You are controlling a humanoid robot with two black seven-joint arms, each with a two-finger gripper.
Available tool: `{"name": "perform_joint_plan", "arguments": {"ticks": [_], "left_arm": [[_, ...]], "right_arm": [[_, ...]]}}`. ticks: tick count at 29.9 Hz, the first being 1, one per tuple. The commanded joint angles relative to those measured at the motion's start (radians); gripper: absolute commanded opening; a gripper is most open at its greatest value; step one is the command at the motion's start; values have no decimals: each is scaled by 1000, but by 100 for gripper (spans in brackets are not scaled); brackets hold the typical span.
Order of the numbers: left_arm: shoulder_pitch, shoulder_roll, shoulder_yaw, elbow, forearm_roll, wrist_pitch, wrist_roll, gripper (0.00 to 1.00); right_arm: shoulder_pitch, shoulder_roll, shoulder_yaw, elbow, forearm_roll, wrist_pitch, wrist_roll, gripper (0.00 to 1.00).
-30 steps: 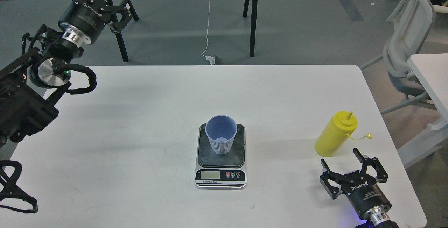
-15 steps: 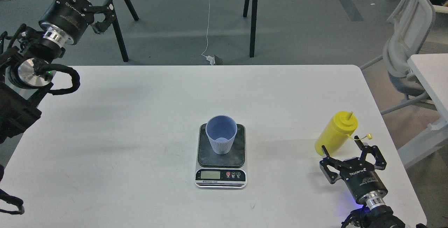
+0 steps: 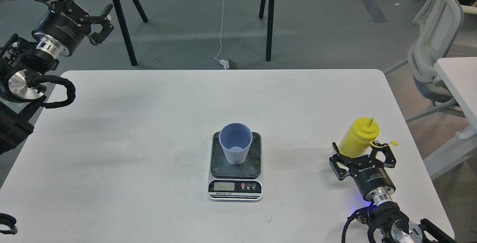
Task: Pour seasoning into cup on scale with both arms
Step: 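Reach the right gripper to the yellow squeeze bottle and grasp it, then lift the yellow bottle and tilt it nozzle-down over the cup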
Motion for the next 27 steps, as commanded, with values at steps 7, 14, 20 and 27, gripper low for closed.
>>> {"name": "perform_joint_plan", "arguments": {"ticks": [7, 14, 20, 27], "left_arm": [[2, 6, 0, 0, 0, 0, 0, 100], [0, 6, -3, -2, 0, 3, -6, 100], [0, 47, -7, -58, 0, 13, -11, 100], [3, 68, -7, -63, 0, 1, -3, 100]], "right_arm": [[47, 6, -3, -29, -14, 0, 1, 68], [53, -6, 6, 3, -29, 0, 1, 43], [58, -127, 22, 122, -29, 0, 3, 35], [220, -233, 22, 248, -291, 0, 3, 35]]}}
